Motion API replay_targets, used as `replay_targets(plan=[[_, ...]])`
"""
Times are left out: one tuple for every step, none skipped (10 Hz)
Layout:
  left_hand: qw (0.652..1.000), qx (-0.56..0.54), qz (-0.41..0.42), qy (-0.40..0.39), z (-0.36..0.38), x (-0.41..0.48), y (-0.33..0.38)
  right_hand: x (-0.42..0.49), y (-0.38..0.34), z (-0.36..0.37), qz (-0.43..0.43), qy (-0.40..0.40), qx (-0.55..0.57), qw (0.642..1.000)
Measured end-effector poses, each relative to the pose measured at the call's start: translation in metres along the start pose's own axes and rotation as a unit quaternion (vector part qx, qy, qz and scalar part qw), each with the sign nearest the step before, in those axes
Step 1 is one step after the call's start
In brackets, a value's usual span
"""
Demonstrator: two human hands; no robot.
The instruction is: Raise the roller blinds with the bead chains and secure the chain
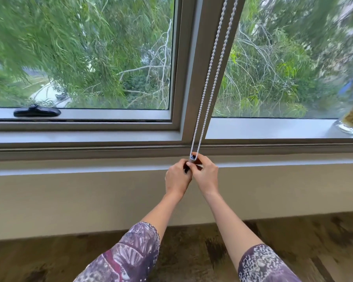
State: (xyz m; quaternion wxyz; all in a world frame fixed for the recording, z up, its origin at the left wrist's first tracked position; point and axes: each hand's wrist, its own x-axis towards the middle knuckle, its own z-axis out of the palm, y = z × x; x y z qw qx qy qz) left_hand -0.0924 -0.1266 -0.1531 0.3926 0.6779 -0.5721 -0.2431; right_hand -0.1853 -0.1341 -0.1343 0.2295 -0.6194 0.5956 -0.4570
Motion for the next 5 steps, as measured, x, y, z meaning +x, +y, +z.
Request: replay_targets(plan=[[1.000, 0.007, 0.005, -0.012, -0.001, -0.001, -0.004, -0.004, 0.003, -0.002, 0.021, -0.013, 0.024, 0.999], [0.999, 0.018, 0.003, -0.044, -0.008, -0.009, -0.011, -0.015, 0.006, -0.005, 0.061, -0.016, 0.060, 0.996], [0.998, 0.027, 0.002, -0.061, -0.012, -0.012, -0.020, -0.024, 0.006, -0.004, 0.079, -0.014, 0.059, 0.995], [0.996, 0.053, 0.034, -0.064, -0.025, -0.016, -0.032, -0.037, 0.009, 0.001, 0.143, -0.013, 0.002, 0.990], [0.994, 0.073, 0.050, -0.068, -0.035, -0.016, -0.036, -0.044, 0.008, 0.004, 0.217, -0.015, -0.032, 0.976]])
